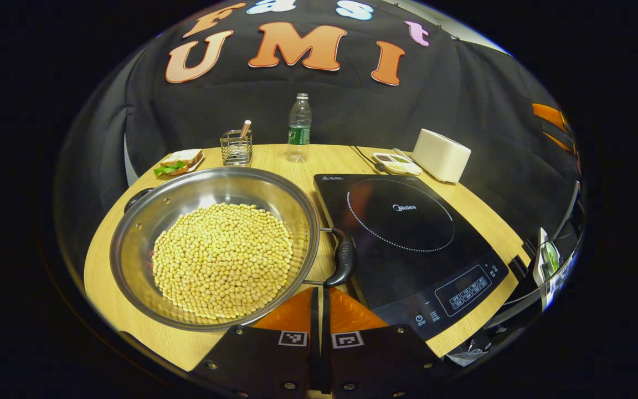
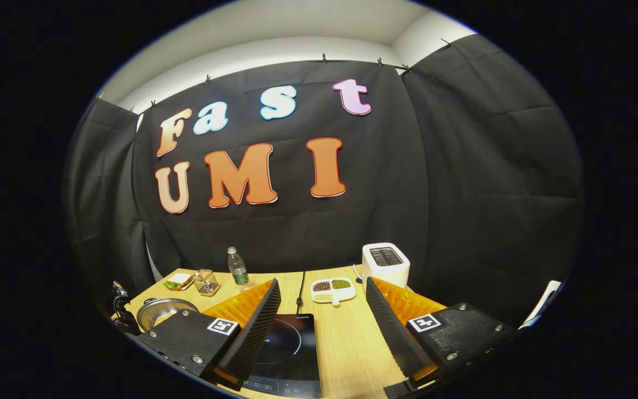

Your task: First push the handle of the pot to place it horizontally, then grasp the pot with both hands and set it on the induction cooktop.

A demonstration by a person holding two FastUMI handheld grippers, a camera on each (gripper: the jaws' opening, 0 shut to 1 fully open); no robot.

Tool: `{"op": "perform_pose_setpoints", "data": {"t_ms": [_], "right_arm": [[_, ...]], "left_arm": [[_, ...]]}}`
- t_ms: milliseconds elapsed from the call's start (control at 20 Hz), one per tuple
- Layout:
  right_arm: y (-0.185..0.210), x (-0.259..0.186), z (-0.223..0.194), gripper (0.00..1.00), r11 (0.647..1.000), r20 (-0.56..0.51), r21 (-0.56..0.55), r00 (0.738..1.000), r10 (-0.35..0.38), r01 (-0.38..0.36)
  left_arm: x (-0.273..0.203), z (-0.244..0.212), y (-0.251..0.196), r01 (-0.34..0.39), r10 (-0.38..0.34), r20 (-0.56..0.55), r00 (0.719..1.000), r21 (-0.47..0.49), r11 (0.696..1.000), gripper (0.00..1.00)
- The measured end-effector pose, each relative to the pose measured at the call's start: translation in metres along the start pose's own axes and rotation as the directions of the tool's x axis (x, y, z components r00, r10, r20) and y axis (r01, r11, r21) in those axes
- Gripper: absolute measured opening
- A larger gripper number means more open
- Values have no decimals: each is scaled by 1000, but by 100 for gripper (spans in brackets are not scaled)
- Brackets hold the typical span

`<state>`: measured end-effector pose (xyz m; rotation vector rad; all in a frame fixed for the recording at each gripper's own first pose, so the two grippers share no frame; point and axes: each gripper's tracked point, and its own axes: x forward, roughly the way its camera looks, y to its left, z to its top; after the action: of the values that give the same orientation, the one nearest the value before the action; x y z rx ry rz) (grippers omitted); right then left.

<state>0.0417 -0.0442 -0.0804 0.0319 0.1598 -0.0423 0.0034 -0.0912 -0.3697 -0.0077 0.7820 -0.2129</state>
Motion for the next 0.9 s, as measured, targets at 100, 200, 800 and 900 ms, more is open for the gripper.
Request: {"op": "perform_pose_setpoints", "data": {"t_ms": [100,200,800,900], "right_arm": [[-4,3,-1,100,1000,0,-2,1000,-8,8],[-8,6,-3,100,1000,-3,-2,1000,-16,16],[-19,20,-18,96,999,-37,-3,998,-41,41],[-19,21,-21,96,999,-44,-2,998,-43,43]], "left_arm": [[7,5,-2,6,-6,-1,1000,0,1000,1],[13,8,-5,14,-14,-1,1000,-6,1000,2],[41,27,-11,23,-23,0,1000,24,999,2],[44,29,-12,25,-25,1,1000,27,999,2]]}}
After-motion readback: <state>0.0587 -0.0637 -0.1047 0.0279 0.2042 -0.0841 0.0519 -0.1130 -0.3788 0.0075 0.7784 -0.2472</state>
